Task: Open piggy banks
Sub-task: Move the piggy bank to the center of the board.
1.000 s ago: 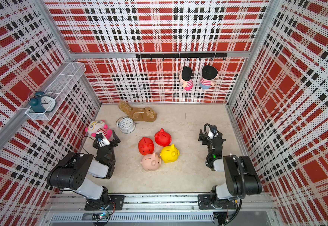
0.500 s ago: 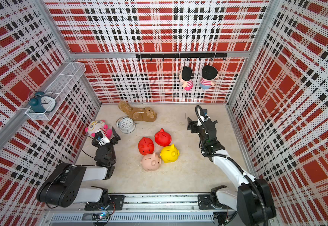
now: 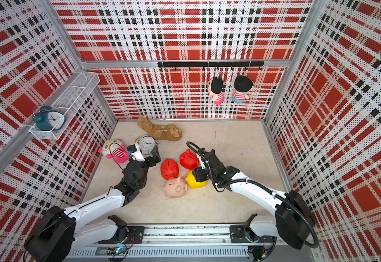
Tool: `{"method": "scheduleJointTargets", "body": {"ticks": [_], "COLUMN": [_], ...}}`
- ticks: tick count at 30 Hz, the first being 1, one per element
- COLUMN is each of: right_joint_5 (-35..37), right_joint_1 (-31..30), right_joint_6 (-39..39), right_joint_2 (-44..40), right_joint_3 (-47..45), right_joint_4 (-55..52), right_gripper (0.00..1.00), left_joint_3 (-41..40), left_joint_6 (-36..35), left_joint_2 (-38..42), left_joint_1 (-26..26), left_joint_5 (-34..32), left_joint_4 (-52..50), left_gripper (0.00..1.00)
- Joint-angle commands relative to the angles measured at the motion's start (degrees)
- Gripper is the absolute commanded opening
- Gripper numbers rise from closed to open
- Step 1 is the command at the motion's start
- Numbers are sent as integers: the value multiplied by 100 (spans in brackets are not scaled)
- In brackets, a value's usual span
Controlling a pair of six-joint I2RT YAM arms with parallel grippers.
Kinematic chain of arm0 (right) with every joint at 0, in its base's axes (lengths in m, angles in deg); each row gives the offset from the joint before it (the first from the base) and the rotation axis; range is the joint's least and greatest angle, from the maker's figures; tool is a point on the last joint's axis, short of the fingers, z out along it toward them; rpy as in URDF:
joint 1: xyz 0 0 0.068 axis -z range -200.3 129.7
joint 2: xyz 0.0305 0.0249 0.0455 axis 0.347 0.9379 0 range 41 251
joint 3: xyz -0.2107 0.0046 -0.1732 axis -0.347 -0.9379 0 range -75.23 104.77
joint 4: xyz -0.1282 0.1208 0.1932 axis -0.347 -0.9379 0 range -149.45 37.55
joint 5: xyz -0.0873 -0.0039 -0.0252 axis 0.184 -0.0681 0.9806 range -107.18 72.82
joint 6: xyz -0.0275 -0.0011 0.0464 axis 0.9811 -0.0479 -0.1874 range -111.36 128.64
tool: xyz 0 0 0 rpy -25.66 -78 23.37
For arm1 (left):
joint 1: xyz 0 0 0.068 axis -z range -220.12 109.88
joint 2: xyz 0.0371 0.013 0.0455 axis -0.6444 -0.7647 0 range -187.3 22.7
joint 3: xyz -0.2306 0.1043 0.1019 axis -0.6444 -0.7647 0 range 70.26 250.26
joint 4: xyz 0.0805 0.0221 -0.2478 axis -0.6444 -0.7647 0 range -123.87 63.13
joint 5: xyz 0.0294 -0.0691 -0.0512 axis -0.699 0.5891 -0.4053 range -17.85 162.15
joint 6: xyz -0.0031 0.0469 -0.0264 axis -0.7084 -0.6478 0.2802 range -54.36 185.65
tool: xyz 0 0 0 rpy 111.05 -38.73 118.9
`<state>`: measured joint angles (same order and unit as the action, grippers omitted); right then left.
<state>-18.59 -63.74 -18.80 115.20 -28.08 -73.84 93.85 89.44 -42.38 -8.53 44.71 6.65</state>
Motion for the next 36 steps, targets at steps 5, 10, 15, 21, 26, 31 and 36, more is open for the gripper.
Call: {"method": "scheduleJointTargets", "body": {"ticks": [5,10,15,21,26,31,36], "right_joint_5": [-62,194,1050,2027,1648,1360,1209], "right_joint_1": [-521,-710,-710,-621,-106,510,782], "right_joint_6": [-1301,-1720,-1864,-1831,-1820,-1500,-813], "right_joint_2": [-9,348,950,1873,2301,2670,2533], "right_joint_3": [-121,-218,-21,520,550,821,994], "right_joint_4": [-1037,-976,-540,-159,961,1639,1387], "right_gripper": [71,83,91,96,95,93,92], "left_joint_3": [758,930,804,585,329,120,-14], "left_joint_6": [355,337,730,967,1090,1189,1376], "left_joint_2": [-133,-335,-375,-98,206,356,246], "left_joint_1": [531,721,714,725,787,1031,1445], "left_joint_5": [882,897,898,1105,1381,1652,1762], "left_joint_4": [-1676,-2111,-2070,-2085,-2128,-2133,-2144], "left_gripper": [98,98,98,98,98,98,98]}}
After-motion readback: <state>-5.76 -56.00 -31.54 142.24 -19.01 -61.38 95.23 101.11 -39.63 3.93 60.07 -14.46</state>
